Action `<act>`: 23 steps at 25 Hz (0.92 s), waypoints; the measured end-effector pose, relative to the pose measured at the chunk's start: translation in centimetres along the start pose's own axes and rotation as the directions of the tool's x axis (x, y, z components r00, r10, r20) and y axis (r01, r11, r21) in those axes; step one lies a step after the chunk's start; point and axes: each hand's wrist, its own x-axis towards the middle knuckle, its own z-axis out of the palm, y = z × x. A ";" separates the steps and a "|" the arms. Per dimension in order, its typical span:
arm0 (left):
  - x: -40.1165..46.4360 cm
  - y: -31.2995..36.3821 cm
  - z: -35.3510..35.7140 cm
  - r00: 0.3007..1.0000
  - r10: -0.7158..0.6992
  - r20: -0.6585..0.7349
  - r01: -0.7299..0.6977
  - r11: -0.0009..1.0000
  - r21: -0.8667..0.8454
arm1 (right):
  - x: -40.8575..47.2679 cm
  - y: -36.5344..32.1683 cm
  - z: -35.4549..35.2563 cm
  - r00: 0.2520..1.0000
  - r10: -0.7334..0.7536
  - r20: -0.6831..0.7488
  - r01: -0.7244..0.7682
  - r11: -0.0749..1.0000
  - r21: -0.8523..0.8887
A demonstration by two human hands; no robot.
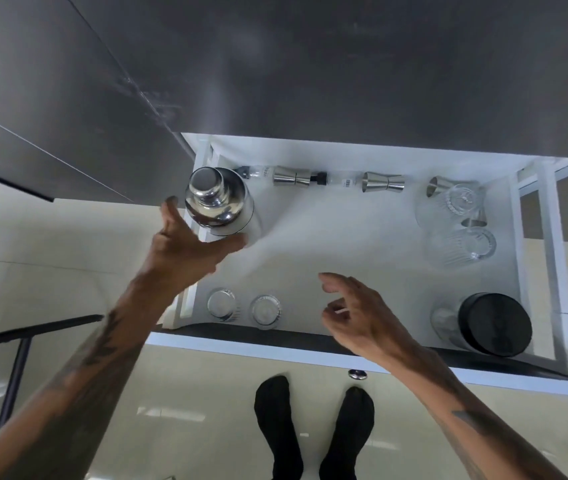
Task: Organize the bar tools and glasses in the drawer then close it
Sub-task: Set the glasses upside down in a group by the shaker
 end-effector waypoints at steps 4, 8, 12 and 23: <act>0.9 2.1 4.3 0.983 0.040 -0.180 -0.096 0.944 -0.315 | -2.7 1.9 -2.6 0.996 0.081 -0.035 -0.077 0.992 0.104; 3.6 3.6 5.5 0.975 0.044 -0.216 -0.123 0.921 -0.368 | -4.6 4.0 -6.6 0.983 0.064 -0.170 -0.046 0.993 0.106; 2.8 3.8 5.7 0.993 -0.036 -0.112 -0.019 0.889 -0.457 | -3.9 7.0 -13.5 0.771 -0.027 -0.636 -0.101 0.982 -0.163; -8.6 10.0 23.3 0.696 0.496 0.519 -0.657 0.731 0.182 | 1.0 8.5 -11.9 0.931 0.203 -0.303 -0.213 0.977 0.000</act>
